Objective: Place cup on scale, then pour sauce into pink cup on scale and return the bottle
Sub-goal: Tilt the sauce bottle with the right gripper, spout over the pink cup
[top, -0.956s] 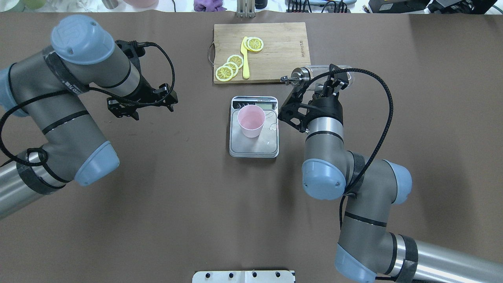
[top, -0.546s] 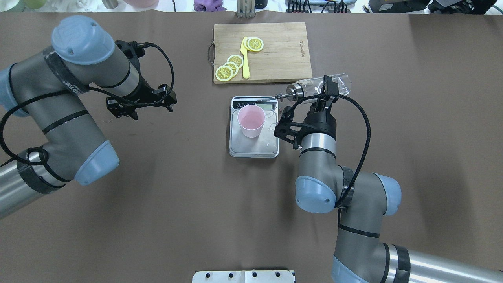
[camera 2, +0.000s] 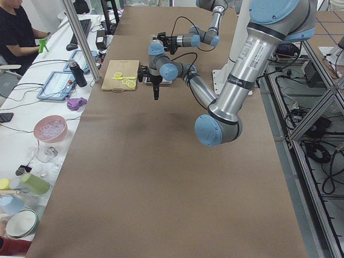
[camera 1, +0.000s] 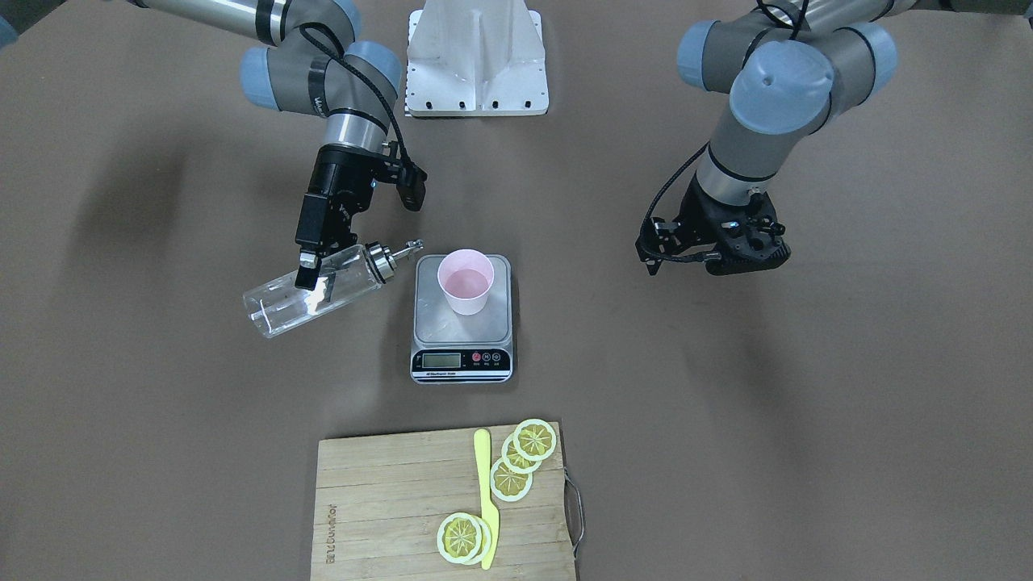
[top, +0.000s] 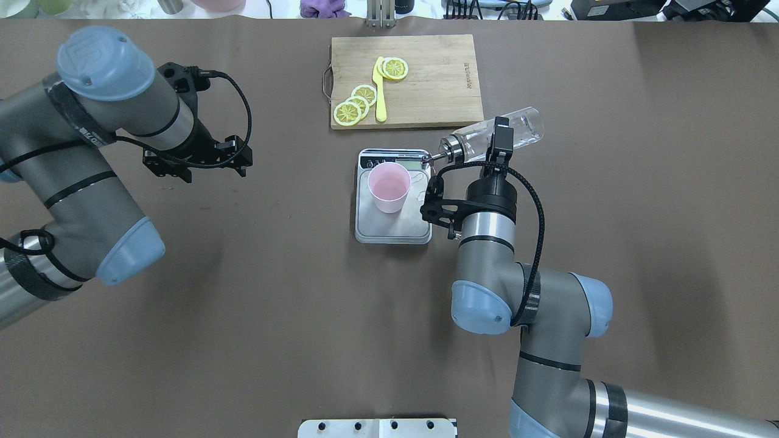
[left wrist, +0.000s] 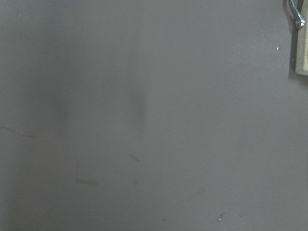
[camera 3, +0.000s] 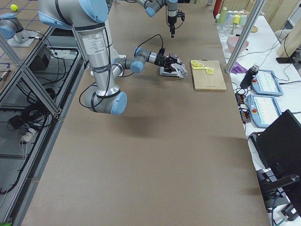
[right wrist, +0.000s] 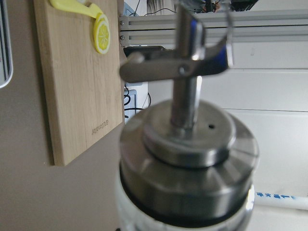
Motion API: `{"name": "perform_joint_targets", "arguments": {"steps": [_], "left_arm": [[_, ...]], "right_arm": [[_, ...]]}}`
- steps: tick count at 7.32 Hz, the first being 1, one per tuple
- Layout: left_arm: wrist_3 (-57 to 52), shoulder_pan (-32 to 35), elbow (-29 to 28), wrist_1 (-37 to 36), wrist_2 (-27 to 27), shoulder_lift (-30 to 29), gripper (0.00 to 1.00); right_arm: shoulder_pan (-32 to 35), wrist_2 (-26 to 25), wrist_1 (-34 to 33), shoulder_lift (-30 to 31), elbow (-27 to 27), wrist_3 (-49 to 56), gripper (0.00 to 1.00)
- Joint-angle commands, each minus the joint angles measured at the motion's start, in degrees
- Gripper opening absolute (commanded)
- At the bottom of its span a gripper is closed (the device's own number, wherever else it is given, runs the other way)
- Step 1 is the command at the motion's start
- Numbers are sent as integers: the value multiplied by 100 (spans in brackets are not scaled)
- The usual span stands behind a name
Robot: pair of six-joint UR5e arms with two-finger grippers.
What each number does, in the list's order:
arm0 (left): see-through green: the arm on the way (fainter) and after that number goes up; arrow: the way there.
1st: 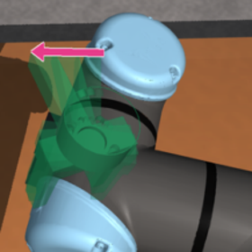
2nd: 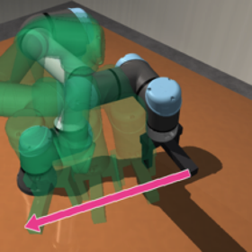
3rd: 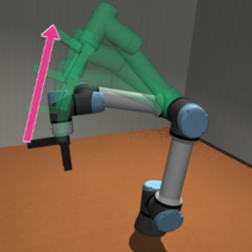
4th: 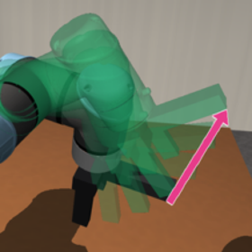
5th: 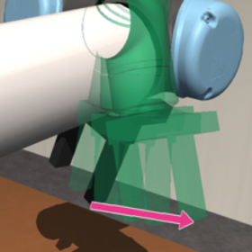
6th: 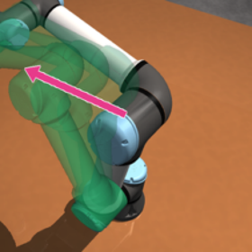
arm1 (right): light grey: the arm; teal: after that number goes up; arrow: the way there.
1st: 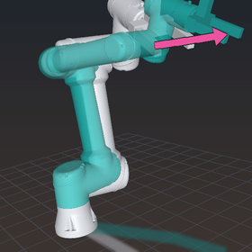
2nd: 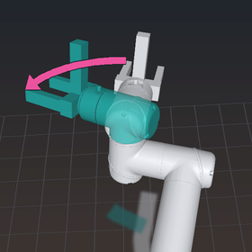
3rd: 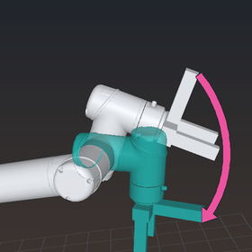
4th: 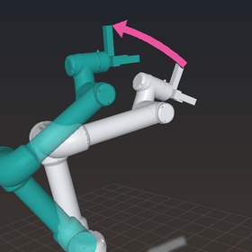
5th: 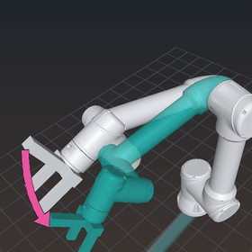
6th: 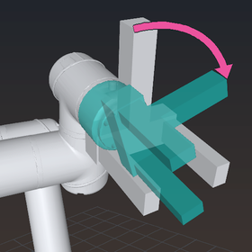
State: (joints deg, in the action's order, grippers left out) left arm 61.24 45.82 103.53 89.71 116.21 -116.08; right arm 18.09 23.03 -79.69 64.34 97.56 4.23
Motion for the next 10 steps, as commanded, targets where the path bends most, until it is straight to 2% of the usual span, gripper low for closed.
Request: {"name": "perform_joint_targets", "arguments": {"steps": [1,4,5,6,10], "left_arm": [[-341,59,53,3,-2,209,98],[-341,59,36,12,-10,253,98],[-341,59,27,12,-10,244,98],[-341,59,27,12,-2,253,98],[-341,59,1,12,-2,253,98]], "right_arm": [[-8,-114,-3,-88,-35,496,0],[-7,-158,-3,-334,-325,623,0],[1,-420,-3,-334,-465,840,0],[1,-527,58,-361,-492,1277,0],[1,-563,24,-370,-493,1343,0]]}}
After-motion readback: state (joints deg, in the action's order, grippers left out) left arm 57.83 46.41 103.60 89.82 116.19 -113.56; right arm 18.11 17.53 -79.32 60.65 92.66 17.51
